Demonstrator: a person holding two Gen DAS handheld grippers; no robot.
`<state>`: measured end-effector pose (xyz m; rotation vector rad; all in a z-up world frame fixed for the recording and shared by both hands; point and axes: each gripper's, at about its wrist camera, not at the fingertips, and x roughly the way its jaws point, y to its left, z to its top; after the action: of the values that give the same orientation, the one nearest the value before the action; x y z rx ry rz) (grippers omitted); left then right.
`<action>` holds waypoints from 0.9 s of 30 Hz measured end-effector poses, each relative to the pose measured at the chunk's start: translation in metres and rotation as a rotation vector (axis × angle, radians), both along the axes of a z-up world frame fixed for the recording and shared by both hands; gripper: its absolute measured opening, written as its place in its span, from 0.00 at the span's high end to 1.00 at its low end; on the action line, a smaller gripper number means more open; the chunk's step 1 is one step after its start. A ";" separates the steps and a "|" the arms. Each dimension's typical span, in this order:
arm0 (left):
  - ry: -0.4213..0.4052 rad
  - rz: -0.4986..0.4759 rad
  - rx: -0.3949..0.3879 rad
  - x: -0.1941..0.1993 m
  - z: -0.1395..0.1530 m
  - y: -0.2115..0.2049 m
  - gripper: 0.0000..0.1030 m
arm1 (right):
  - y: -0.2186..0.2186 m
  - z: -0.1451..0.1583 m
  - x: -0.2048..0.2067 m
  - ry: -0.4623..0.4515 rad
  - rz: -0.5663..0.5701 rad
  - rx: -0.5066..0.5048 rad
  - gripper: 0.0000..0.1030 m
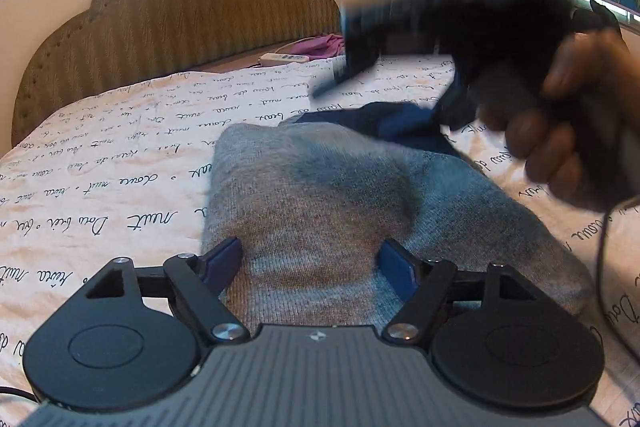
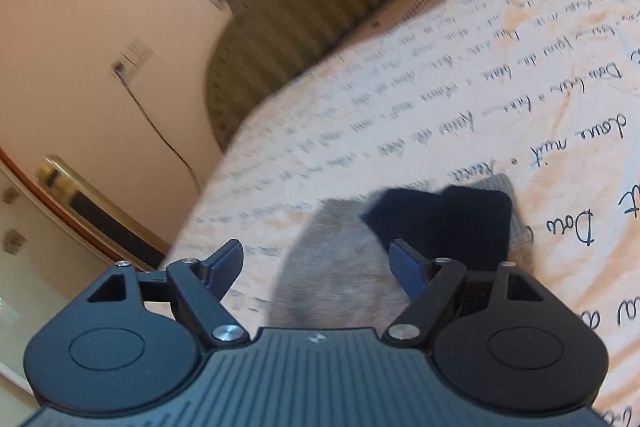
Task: Fold small clothes
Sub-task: 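Open both tools and lift them off the folded sweater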
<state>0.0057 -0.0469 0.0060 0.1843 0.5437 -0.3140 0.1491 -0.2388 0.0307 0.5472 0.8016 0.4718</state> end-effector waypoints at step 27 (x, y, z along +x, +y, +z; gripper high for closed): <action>0.002 -0.032 -0.050 -0.012 0.002 0.020 0.11 | 0.065 0.009 0.002 0.054 0.200 0.122 0.16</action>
<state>-0.0066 -0.0267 0.0080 0.1446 0.5351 -0.3588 0.1513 -0.1736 0.0399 0.5976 0.8878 0.6957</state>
